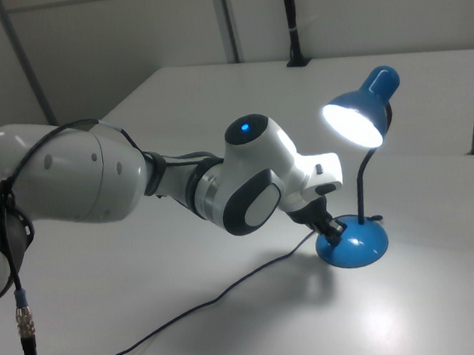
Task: Turn off the lamp
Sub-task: 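Press down on the lamp base switch with the gripper tips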
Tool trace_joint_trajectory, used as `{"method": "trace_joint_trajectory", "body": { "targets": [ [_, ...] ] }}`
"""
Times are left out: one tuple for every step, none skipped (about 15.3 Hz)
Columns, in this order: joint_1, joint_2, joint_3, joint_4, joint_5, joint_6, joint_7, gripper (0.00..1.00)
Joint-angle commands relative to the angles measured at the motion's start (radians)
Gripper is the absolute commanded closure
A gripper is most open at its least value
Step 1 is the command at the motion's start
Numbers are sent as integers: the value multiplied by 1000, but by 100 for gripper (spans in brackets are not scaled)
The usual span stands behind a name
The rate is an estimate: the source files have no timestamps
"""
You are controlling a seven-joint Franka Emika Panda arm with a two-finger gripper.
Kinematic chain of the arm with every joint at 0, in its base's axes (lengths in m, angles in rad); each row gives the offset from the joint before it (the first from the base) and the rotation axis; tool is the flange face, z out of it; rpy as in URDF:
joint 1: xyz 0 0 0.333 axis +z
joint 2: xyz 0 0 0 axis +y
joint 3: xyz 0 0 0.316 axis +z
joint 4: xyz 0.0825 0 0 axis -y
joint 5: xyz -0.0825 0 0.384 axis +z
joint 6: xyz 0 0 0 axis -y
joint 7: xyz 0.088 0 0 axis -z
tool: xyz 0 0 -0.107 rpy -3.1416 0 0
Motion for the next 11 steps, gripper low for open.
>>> {"method": "trace_joint_trajectory", "body": {
  "targets": [
    [3,7,0,1,-2,19,-20,100],
    [2,7,0,1,-2,19,-20,100],
    [0,7,0,-2,-1,15,-19,100],
    [0,7,0,-5,-1,13,-19,100],
    [0,7,0,-7,-1,13,-19,100],
    [-3,8,0,-8,-1,11,-17,100],
    [-2,8,0,-10,-1,7,-17,100],
    [-3,14,0,-11,-1,7,-17,100],
    [-3,17,0,-19,-1,5,-16,100],
    [-3,17,0,-22,-1,4,-16,100],
    [-3,17,0,-25,-1,-4,-16,100]
  ]
}}
